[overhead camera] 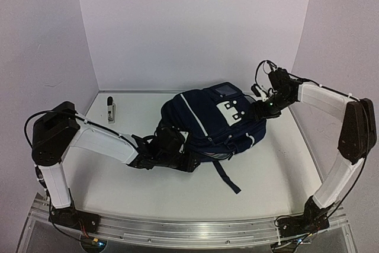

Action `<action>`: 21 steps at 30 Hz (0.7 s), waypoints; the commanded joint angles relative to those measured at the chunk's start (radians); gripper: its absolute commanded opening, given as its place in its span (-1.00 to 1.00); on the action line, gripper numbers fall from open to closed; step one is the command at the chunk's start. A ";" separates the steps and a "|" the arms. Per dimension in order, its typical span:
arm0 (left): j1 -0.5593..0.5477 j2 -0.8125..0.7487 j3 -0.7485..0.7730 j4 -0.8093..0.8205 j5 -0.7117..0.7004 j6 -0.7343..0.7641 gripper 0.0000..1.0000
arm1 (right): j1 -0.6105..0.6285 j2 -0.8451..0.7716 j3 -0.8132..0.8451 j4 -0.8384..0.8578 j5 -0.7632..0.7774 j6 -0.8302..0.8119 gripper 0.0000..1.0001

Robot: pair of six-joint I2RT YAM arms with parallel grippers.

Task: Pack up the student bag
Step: Zip the student bag at the center of the board.

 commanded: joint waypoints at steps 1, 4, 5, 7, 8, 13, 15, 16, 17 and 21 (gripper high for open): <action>0.056 0.046 0.030 0.035 -0.048 -0.060 0.07 | -0.006 0.092 0.015 0.007 0.014 -0.047 0.53; 0.112 0.051 0.012 0.073 -0.034 -0.067 0.04 | -0.006 0.125 0.004 0.007 -0.020 -0.036 0.52; 0.127 0.051 0.011 0.075 -0.036 -0.058 0.03 | -0.005 0.128 -0.009 0.007 -0.038 -0.029 0.50; 0.169 0.049 0.010 0.084 -0.028 -0.043 0.02 | -0.005 0.132 -0.044 0.007 -0.085 -0.017 0.45; 0.189 0.046 0.009 0.089 -0.023 -0.036 0.01 | -0.005 0.133 -0.062 0.007 -0.106 -0.008 0.43; 0.258 0.026 0.014 0.086 -0.033 0.036 0.00 | 0.031 0.110 -0.126 0.009 -0.236 0.034 0.40; 0.265 0.007 0.005 0.088 -0.026 0.066 0.00 | 0.077 0.081 -0.143 0.010 -0.269 0.049 0.40; 0.266 -0.008 -0.006 0.090 -0.019 0.074 0.01 | 0.110 0.066 -0.147 0.012 -0.279 0.056 0.40; 0.265 -0.021 -0.022 0.109 0.007 0.080 0.02 | 0.132 0.052 -0.148 0.014 -0.286 0.061 0.40; 0.181 -0.091 -0.112 0.200 0.077 0.125 0.06 | 0.163 0.012 -0.131 0.015 -0.292 0.071 0.41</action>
